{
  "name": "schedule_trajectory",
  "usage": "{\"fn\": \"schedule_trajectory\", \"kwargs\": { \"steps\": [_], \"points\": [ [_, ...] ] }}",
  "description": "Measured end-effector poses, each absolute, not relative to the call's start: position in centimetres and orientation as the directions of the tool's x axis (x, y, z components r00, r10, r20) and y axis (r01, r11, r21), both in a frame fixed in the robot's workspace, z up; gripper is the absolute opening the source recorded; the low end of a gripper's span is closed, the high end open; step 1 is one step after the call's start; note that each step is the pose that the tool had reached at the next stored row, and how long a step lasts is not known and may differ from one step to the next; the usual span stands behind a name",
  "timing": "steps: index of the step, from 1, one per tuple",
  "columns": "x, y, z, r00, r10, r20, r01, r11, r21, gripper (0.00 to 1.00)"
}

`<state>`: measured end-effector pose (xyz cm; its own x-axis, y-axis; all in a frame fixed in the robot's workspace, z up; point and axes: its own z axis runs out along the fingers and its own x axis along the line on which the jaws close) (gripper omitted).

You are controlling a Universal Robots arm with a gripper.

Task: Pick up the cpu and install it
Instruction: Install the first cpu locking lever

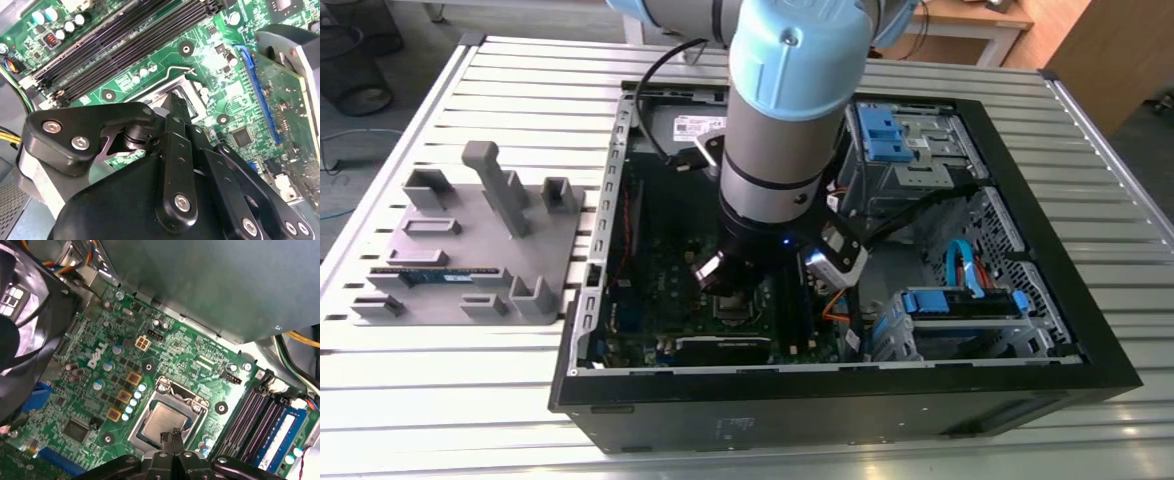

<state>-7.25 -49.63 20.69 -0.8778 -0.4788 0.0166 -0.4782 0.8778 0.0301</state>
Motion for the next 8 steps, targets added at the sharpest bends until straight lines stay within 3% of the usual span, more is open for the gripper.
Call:
{"fn": "schedule_trajectory", "kwargs": {
  "steps": [8],
  "points": [
    [-7.25,-49.61,21.33,-0.878,-0.479,0.014,-0.478,0.878,0.034,0.11]
  ]
}}
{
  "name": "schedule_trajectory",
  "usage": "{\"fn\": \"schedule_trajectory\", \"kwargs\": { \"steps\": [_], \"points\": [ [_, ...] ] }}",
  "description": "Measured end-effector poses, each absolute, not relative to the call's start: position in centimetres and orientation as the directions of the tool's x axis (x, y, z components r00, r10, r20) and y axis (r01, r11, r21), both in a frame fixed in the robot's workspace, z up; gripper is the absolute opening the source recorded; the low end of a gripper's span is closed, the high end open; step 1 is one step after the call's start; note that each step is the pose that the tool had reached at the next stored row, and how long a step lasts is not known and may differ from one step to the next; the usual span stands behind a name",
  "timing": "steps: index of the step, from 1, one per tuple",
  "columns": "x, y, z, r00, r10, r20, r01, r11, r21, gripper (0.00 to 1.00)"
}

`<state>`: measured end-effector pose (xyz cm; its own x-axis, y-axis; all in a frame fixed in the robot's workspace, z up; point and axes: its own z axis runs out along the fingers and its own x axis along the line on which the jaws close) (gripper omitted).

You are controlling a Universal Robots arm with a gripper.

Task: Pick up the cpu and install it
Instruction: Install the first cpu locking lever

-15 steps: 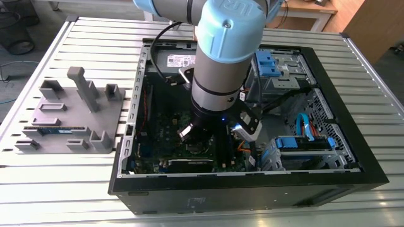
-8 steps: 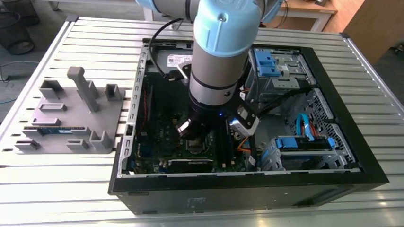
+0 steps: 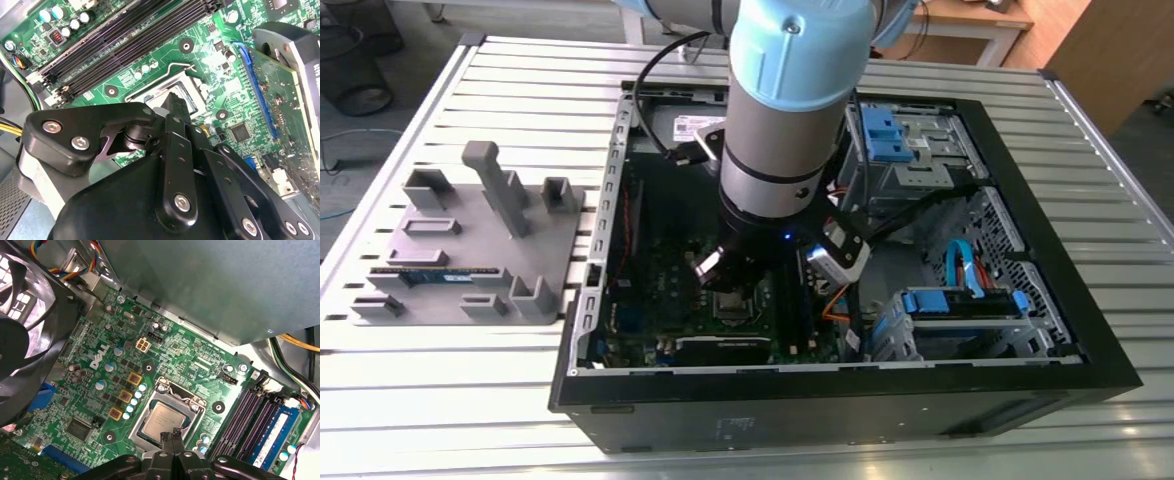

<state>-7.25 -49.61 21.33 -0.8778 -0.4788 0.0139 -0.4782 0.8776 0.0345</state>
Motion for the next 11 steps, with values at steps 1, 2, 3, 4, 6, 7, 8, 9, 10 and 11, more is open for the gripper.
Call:
{"fn": "schedule_trajectory", "kwargs": {
  "steps": [1,2,3,4,6,7,8,9,10,11],
  "points": [
    [-7.25,-49.61,21.34,-0.878,-0.479,0.014,-0.478,0.878,0.034,0.11],
    [-7.25,-49.61,21.33,-0.878,-0.479,0.014,-0.478,0.878,0.035,0.11],
    [-7.25,-49.61,21.34,-0.878,-0.479,0.014,-0.478,0.878,0.035,0.11],
    [-7.25,-49.61,21.34,-0.878,-0.479,0.014,-0.478,0.878,0.035,0.11],
    [-7.25,-49.61,21.34,-0.878,-0.479,0.014,-0.478,0.878,0.035,0.11],
    [-7.25,-49.61,21.34,-0.878,-0.479,0.014,-0.478,0.878,0.035,0.11],
    [-7.25,-49.61,21.34,-0.878,-0.479,0.014,-0.478,0.878,0.035,0.11],
    [-7.25,-49.61,21.34,-0.878,-0.479,0.013,-0.478,0.878,0.035,0.11],
    [-7.25,-49.61,21.34,-0.878,-0.479,0.013,-0.478,0.878,0.036,0.11],
    [-7.25,-49.61,21.34,-0.878,-0.479,0.013,-0.478,0.878,0.036,0.11]
  ]
}}
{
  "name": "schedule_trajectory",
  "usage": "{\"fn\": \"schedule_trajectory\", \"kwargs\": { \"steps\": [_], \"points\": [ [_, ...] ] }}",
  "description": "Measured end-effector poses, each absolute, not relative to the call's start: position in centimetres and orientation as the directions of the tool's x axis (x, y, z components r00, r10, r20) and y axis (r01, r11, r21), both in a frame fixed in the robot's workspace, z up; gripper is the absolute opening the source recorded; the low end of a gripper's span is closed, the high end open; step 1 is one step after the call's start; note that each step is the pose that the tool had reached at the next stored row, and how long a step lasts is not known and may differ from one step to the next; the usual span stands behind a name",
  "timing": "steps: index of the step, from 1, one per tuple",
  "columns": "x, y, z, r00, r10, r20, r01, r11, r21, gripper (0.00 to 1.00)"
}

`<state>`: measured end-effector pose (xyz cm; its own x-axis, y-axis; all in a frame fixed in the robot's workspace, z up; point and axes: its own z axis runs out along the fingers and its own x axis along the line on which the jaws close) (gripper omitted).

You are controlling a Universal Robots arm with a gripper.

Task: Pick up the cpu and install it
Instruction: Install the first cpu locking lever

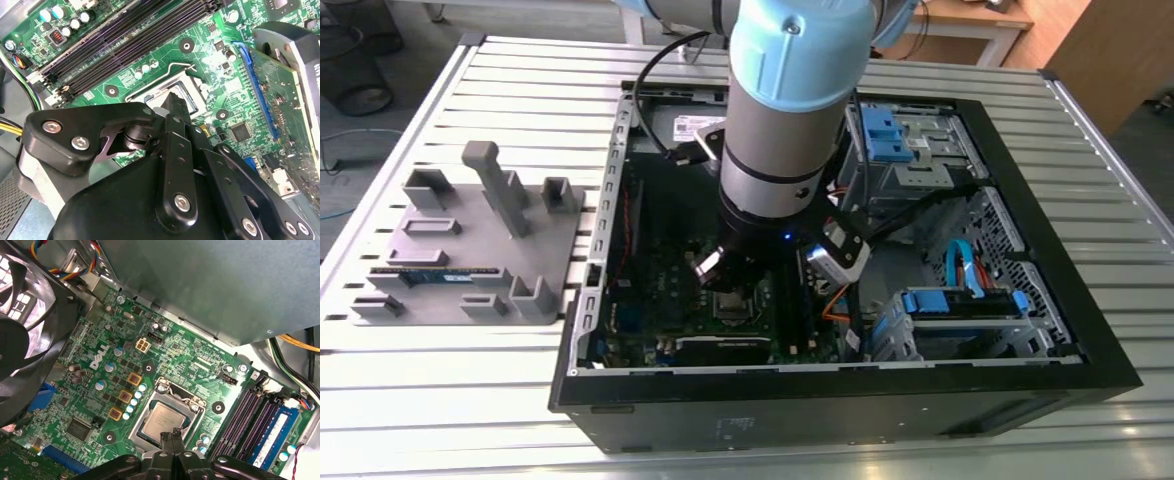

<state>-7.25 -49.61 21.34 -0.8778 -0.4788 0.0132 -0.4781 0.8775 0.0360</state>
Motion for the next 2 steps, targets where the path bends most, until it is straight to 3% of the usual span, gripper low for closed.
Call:
{"fn": "schedule_trajectory", "kwargs": {
  "steps": [2],
  "points": [
    [-7.25,-49.61,21.34,-0.878,-0.479,0.013,-0.478,0.878,0.036,0.11]
  ]
}}
